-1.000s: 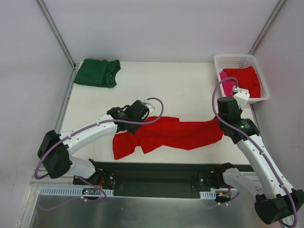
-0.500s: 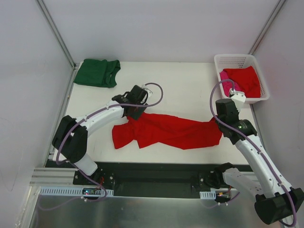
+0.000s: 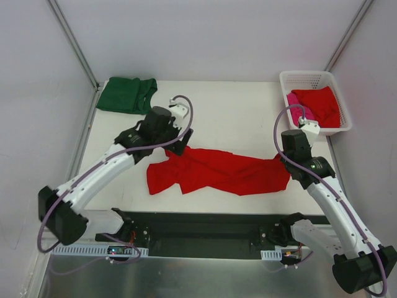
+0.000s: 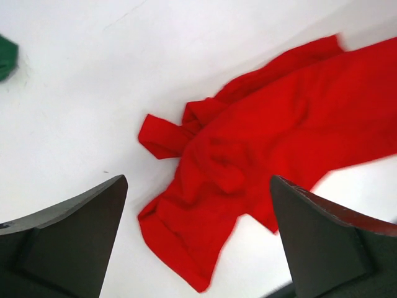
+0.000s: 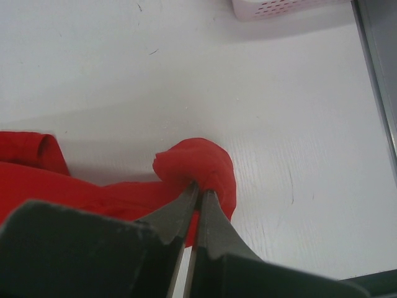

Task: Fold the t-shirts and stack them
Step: Flatten the tshirt out

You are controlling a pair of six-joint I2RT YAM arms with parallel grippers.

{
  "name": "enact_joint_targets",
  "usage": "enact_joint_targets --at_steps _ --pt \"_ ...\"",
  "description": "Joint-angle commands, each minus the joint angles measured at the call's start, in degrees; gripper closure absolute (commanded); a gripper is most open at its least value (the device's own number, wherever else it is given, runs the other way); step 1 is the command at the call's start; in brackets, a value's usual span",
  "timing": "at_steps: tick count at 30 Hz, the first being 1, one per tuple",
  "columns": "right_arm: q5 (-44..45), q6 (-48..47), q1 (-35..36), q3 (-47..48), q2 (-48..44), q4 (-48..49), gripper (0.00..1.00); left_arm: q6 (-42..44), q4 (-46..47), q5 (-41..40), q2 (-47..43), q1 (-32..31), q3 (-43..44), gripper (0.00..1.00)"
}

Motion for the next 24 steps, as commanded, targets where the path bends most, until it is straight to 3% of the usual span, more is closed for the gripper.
enact_joint_targets --at_steps 1,3,8,11,19,24 --pt "0.3 0.6 0.0 -0.4 -0.7 1.5 0.99 -7.3 -3.0 12.4 -10.8 -1.7 -3.6 0.01" --pt "0.2 0.6 -0.1 -0.4 -0.1 1.8 0.99 -10.4 -4.0 13.7 -14.1 -3.8 -6.4 0.01" --pt "-0.6 1.0 0.1 -0.3 0.1 2.3 0.99 -18.4 -4.2 4.3 -16.3 -16.1 -13.2 0.01" --pt "-1.2 1.3 0.3 -0.2 0.3 2.5 0.99 -25.5 -0.6 1.0 -18.3 -19.7 -17.6 0.01" --pt "-1.7 1.8 0.8 -0.3 0.1 2.4 0.99 -36.6 3.7 -5.2 -26.1 -21.7 -29.2 0.01" --pt "-1.7 2.2 1.5 -0.3 0.1 2.4 0.99 -42.3 12.1 0.0 -23.8 -21.8 -35.0 0.01"
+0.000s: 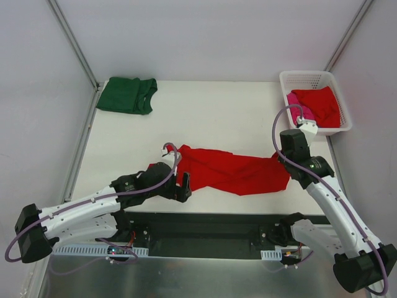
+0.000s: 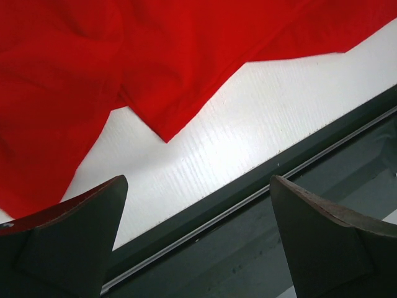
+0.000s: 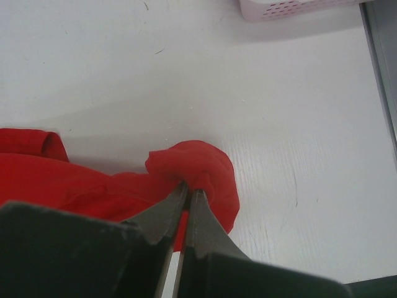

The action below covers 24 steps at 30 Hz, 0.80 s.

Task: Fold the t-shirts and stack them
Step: Flatten the tshirt out

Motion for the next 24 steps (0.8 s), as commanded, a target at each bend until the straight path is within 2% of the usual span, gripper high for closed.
enact_joint_targets --at_steps 1,6,13,24 --pt "0.1 1.1 0.8 -0.2 -0.3 1.5 0.99 -7.7 10.7 2.6 3.6 -1.1 -4.7 0.01" --pt "0.4 1.3 1.1 0.1 -0.7 1.1 0.99 -10.6 21.0 4.4 10.1 -1.4 -7.6 0.0" --pt "0.5 1.3 1.4 0.1 -1.2 0.8 0.99 -11.9 29.5 3.0 12.8 -1.4 -11.8 0.01" --pt "0.5 1.0 1.6 0.6 -1.1 0.8 0.99 -11.5 30.1 -2.6 14.2 -0.7 -15.5 0.04"
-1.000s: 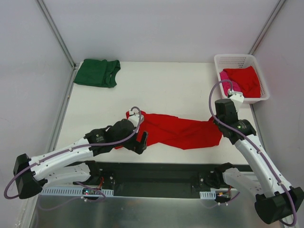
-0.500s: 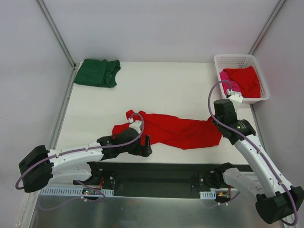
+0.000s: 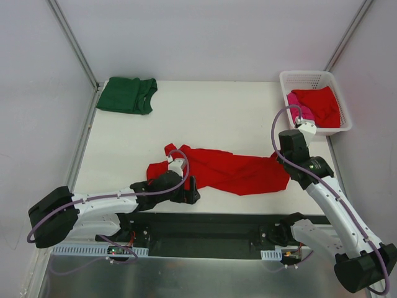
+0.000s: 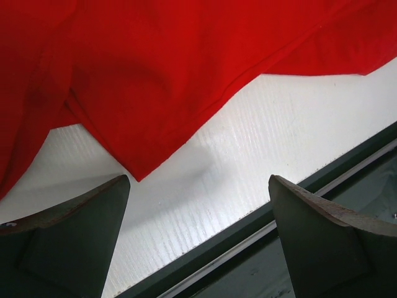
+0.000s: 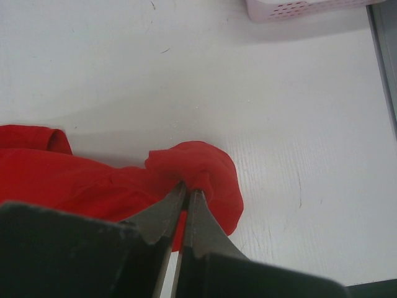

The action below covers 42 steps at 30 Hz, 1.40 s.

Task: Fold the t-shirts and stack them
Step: Flatten the tshirt out

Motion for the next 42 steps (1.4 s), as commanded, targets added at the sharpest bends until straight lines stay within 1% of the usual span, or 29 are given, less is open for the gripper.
enact_joint_targets --at_steps 1,5,11,12,14,15,21,26,29,30,31,33,34,35,36,37,42 --pt "0.6 0.4 0.4 0.6 -0.9 0.8 0.99 -0.5 0.9 -4.4 -0.2 0.5 -1.9 0.05" --pt "0.7 0.5 0.4 0.7 -0.9 0.6 0.99 1.2 0.6 -4.9 1.1 1.5 -1.4 0.05" --pt "1.1 0.2 0.5 0.7 -1.0 0.5 0.99 2.5 -0.3 -5.0 0.0 3.6 -2.4 0.06" --pt "1.1 0.2 0.6 0.7 -1.0 0.5 0.99 2.4 -0.2 -4.9 0.0 3.8 -2.6 0.07" --pt "1.0 0.4 0.5 0.5 -1.0 0.5 0.99 2.3 0.3 -4.3 0.9 4.1 -2.8 0.14" --pt "1.0 0.4 0.5 0.5 -0.8 0.6 0.99 2.0 0.8 -3.7 1.4 4.1 -2.9 0.15" --pt "1.6 0.2 0.6 0.7 -1.0 0.3 0.99 1.4 5.1 0.3 5.6 3.9 -2.3 0.17" --pt "2.3 -0.1 0.6 0.7 -1.0 0.2 0.99 2.2 5.5 1.3 6.8 3.7 -1.2 0.18" --pt "2.3 0.1 0.5 0.6 -0.8 0.2 0.99 2.2 5.5 1.4 6.4 3.7 -1.5 0.22" --pt "2.2 0.3 0.6 0.6 -0.9 0.2 0.99 2.2 5.4 1.8 6.3 3.7 -2.0 0.25" --pt "2.2 0.3 0.5 0.5 -0.9 0.2 0.99 2.0 5.3 2.0 5.6 3.7 -2.1 0.33" --pt "2.2 0.4 0.5 0.4 -0.8 0.3 0.99 1.7 5.1 2.3 5.0 3.7 -3.1 0.44" --pt "2.2 0.3 0.6 0.4 -0.7 0.4 0.99 1.5 4.8 2.3 4.4 3.7 -3.5 0.59" --pt "2.1 0.4 0.5 0.4 -0.6 0.5 0.99 1.4 4.7 2.2 4.0 3.7 -4.1 0.69" --pt "2.0 0.4 0.5 0.4 -0.5 0.5 0.99 1.3 4.4 1.8 3.5 3.7 -4.3 0.82" --pt "2.0 0.4 0.6 0.4 -0.5 0.5 0.99 1.1 4.0 1.5 2.6 3.7 -4.7 1.0" --pt "1.7 0.4 0.6 0.5 -0.3 0.7 0.99 0.9 1.6 0.6 -0.9 3.7 -5.4 1.0"
